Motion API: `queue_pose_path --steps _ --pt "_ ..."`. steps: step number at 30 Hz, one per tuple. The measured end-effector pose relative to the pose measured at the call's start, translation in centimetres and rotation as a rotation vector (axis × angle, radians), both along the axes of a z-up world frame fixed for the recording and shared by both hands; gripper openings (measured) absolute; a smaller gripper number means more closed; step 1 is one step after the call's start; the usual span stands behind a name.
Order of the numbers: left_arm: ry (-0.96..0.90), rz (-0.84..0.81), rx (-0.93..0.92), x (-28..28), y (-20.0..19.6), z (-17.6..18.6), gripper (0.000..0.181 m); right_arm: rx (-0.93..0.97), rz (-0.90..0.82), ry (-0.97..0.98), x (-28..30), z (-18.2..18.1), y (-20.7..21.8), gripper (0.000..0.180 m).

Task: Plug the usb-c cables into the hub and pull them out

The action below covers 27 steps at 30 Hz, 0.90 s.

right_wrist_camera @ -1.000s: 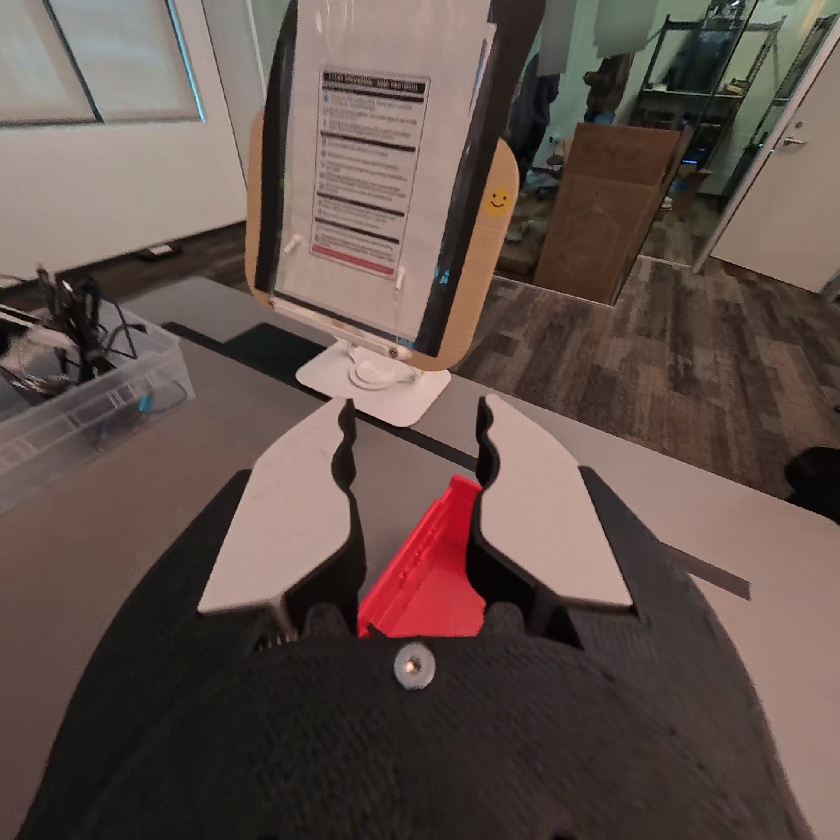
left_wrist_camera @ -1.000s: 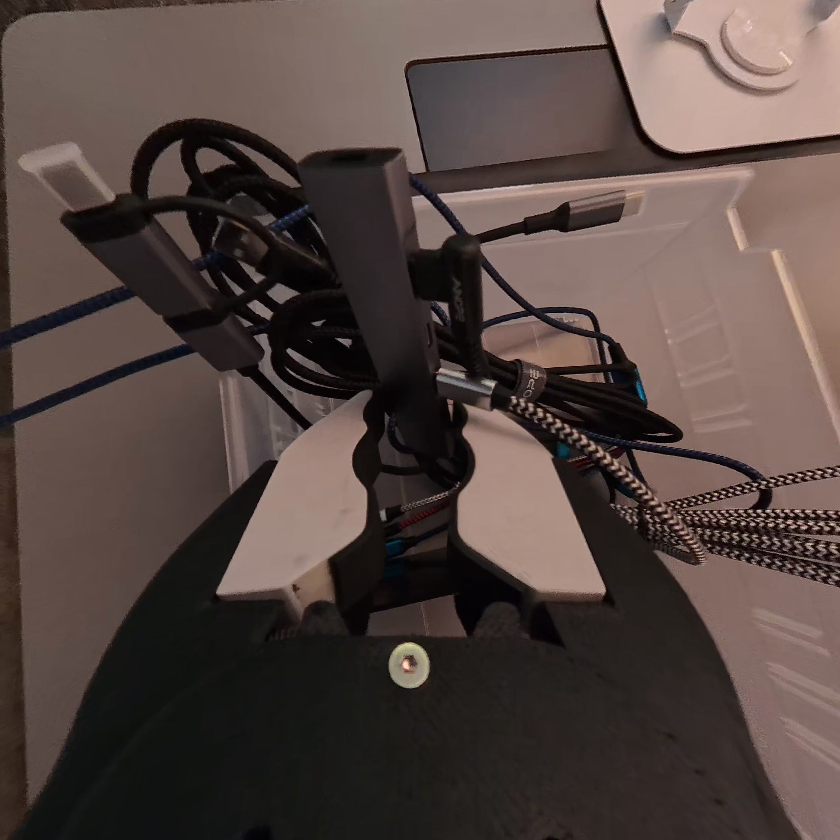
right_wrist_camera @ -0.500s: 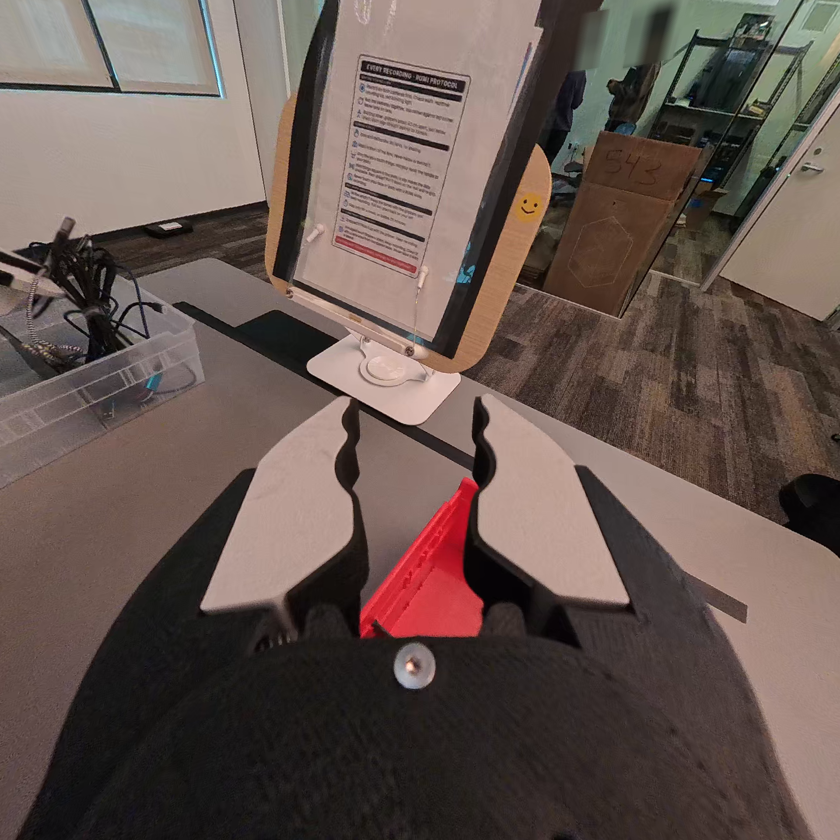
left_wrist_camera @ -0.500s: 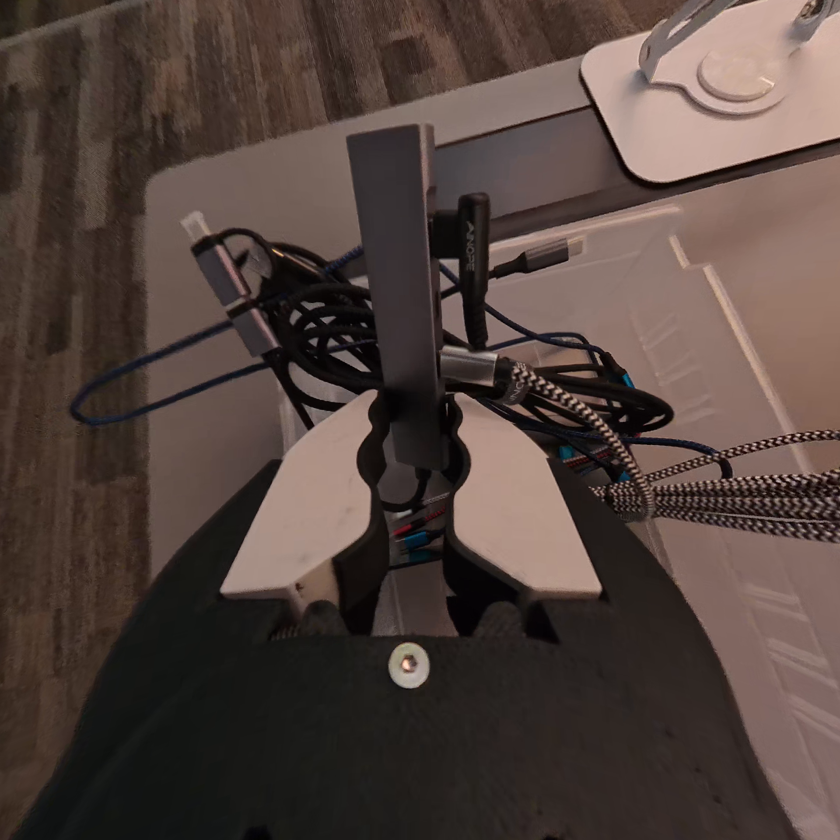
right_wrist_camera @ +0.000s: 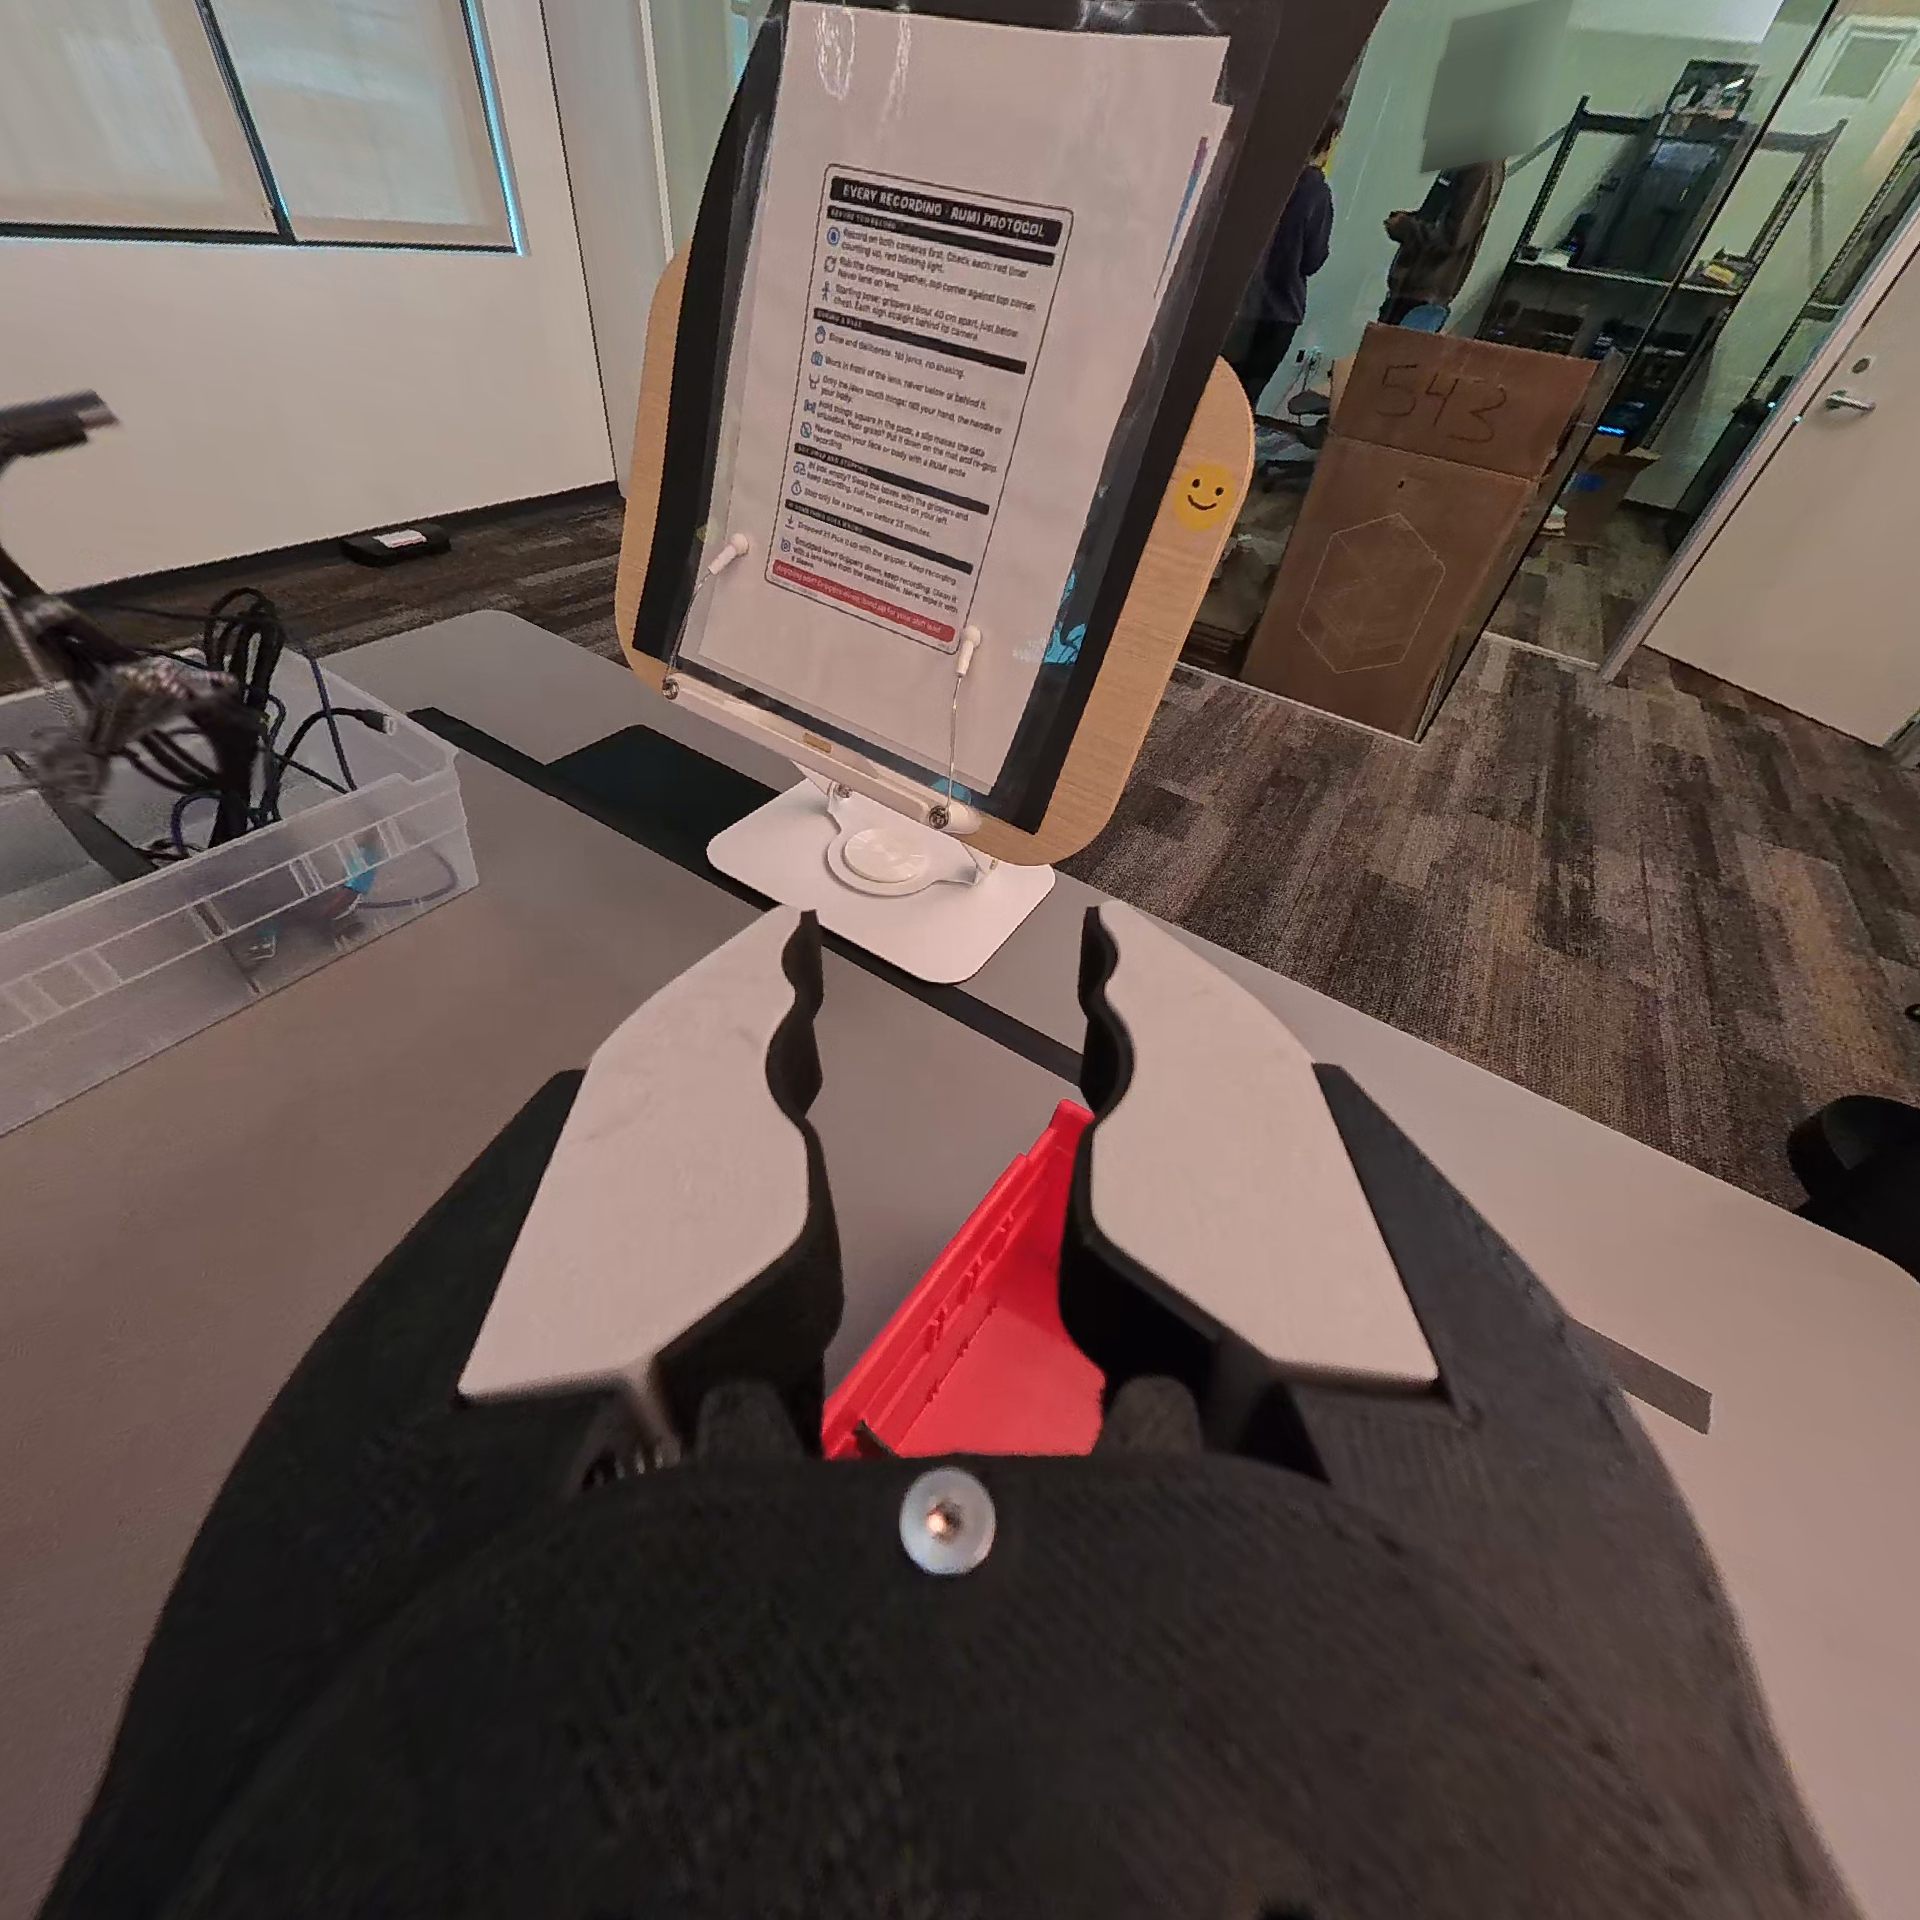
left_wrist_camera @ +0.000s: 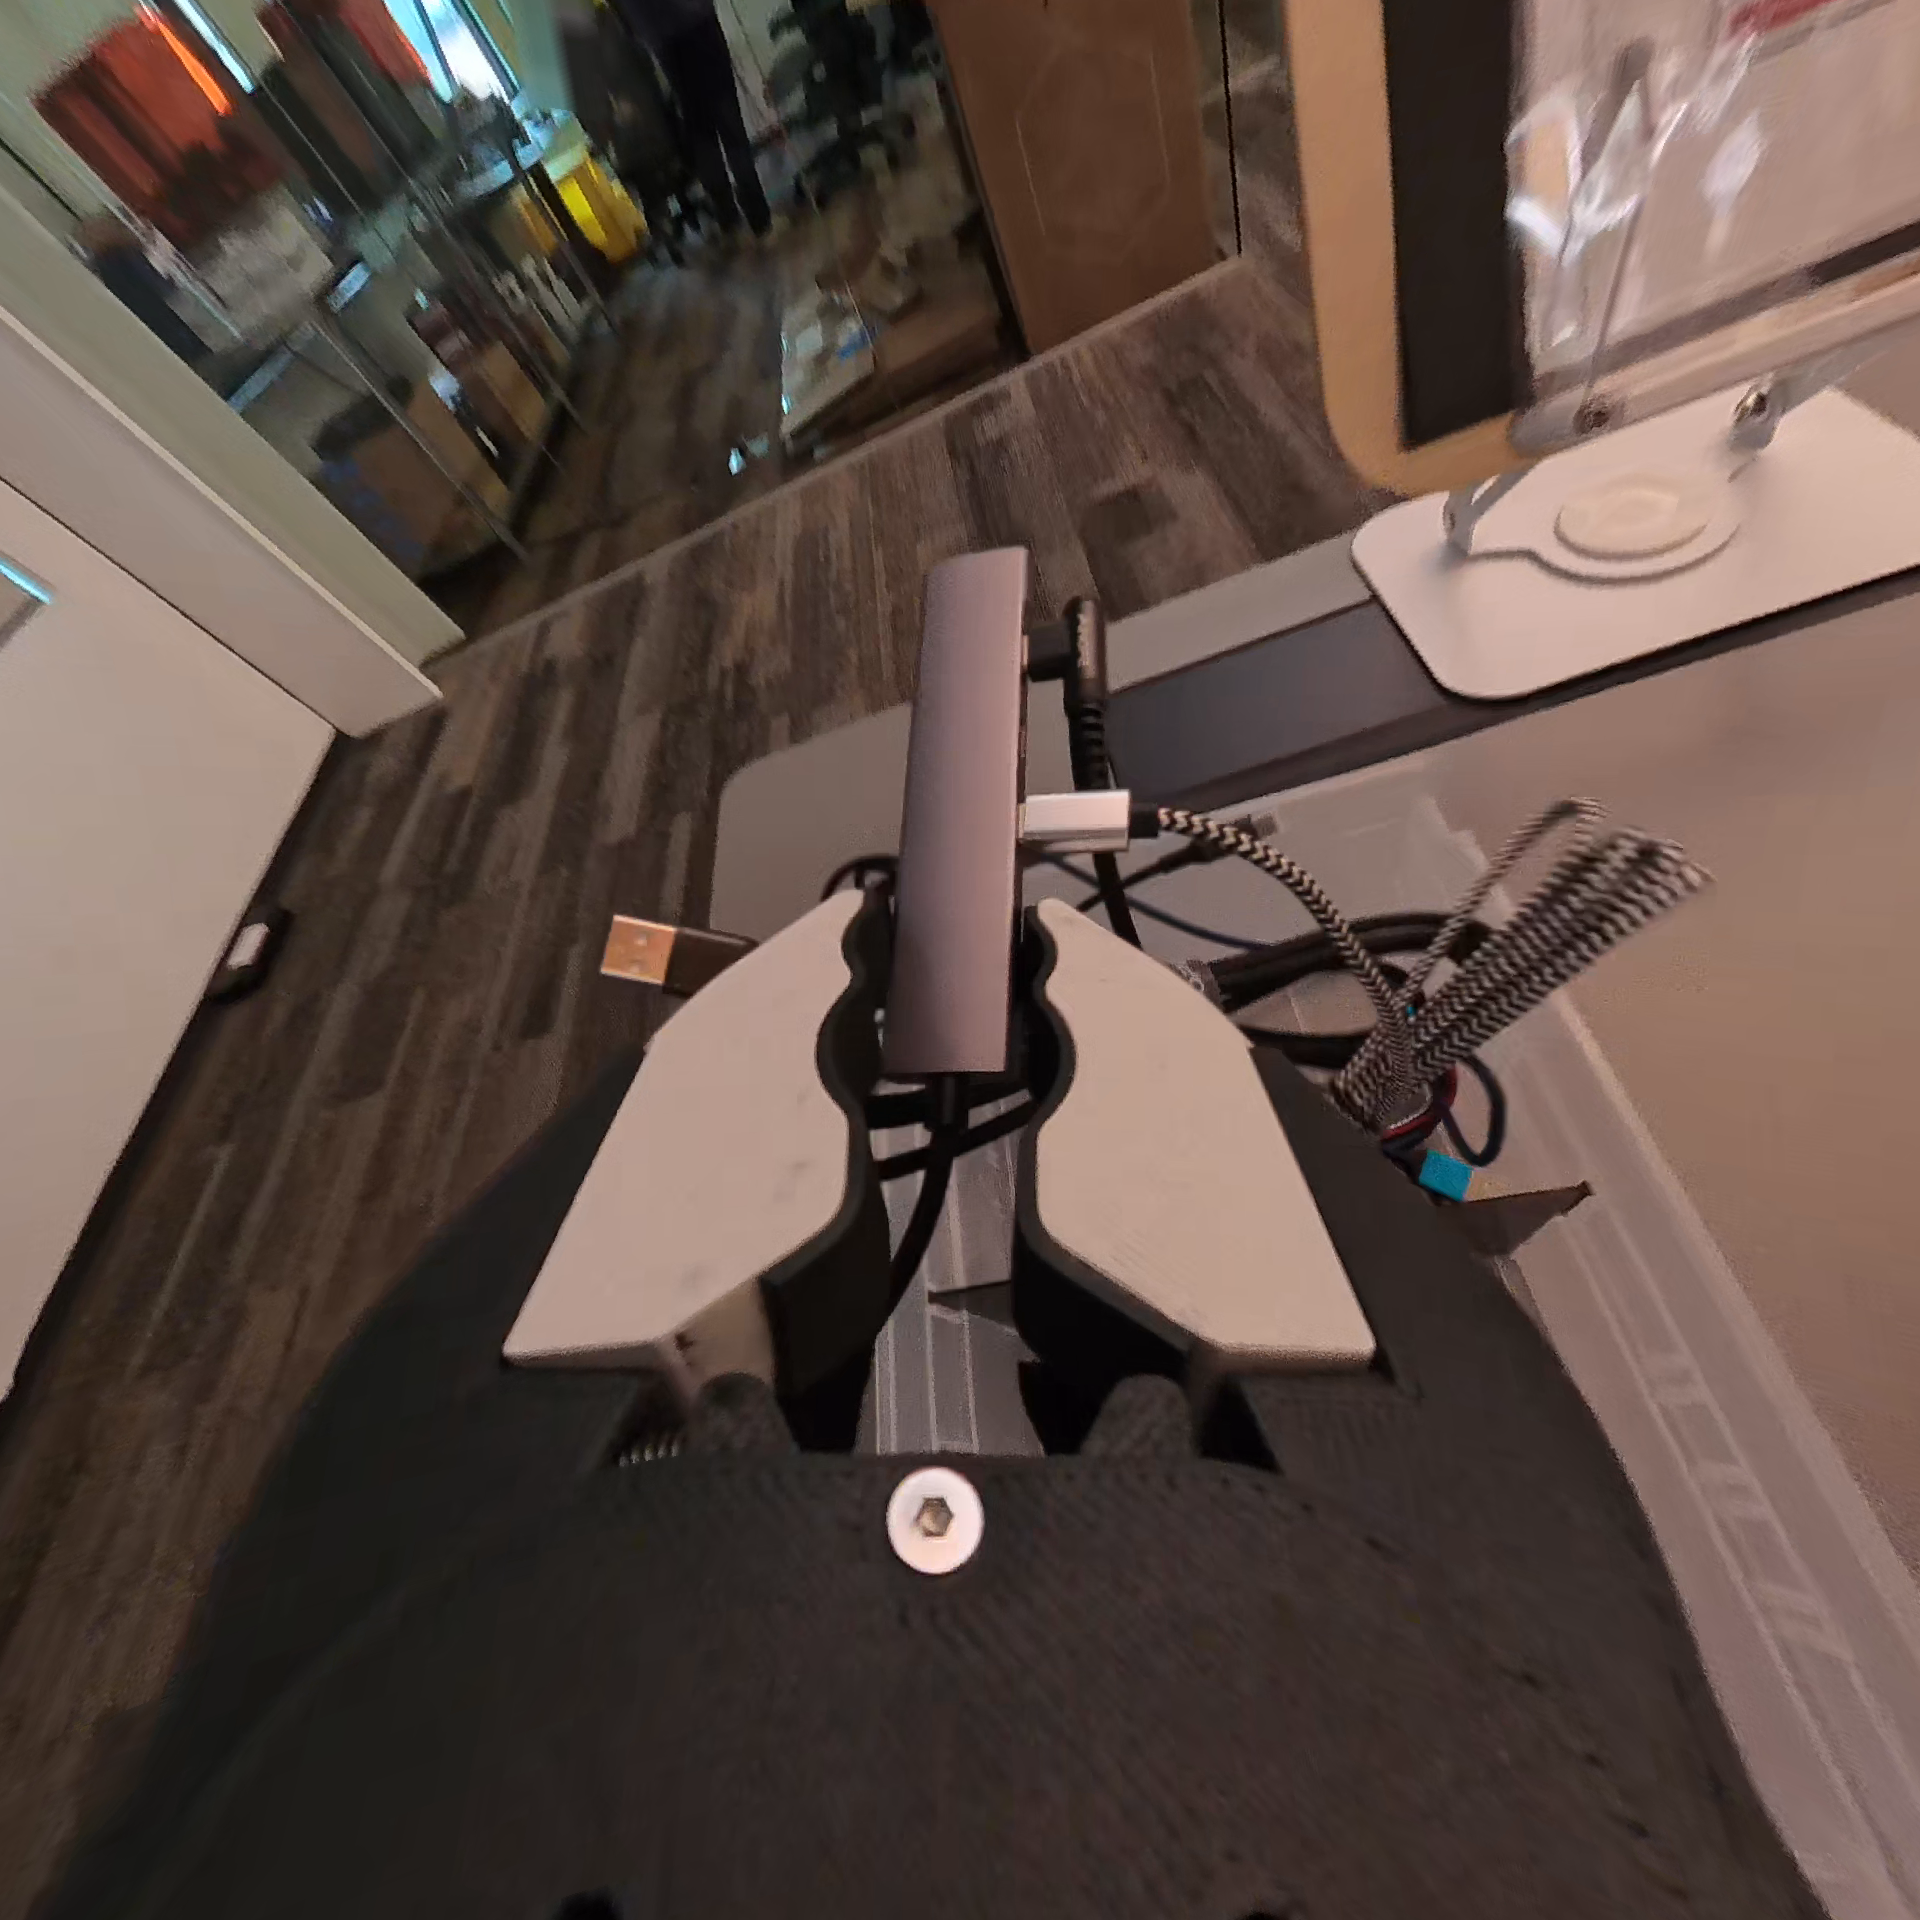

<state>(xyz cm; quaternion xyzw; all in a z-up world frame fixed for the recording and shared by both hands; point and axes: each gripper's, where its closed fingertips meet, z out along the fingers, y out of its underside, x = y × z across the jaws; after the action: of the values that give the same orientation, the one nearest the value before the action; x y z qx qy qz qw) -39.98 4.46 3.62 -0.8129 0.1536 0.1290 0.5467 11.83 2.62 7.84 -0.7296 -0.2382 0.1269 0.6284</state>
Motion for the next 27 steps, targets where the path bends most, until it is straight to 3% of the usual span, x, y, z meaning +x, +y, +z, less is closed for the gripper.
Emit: queue_pose_path --steps 7,13,17,18,20,27 --pt "0.07 -0.074 0.164 4.2 -3.3 5.5 0.023 -0.005 0.006 -0.014 -0.5 -0.2 0.1 0.048" --pt "0.066 -0.299 0.238 12.0 -6.2 7.7 0.023 -0.015 0.031 -0.026 -1.8 -0.6 0.3 0.048" --pt "0.039 -0.533 0.2 19.6 -7.2 6.1 0.023 0.029 0.187 -0.061 -5.6 -1.0 -0.4 0.054" --pt "0.031 -0.594 0.167 21.5 -7.4 5.2 0.023 0.07 0.289 -0.096 -7.4 -1.1 -1.4 0.065" --pt "0.006 -0.703 0.104 24.8 -8.1 3.6 0.023 0.207 0.38 -0.163 -10.1 -0.9 -2.6 0.066" --pt "-0.04 -0.883 -0.02 30.6 -9.7 0.0 0.023 0.666 0.408 -0.586 -16.0 -3.3 -5.4 0.055"
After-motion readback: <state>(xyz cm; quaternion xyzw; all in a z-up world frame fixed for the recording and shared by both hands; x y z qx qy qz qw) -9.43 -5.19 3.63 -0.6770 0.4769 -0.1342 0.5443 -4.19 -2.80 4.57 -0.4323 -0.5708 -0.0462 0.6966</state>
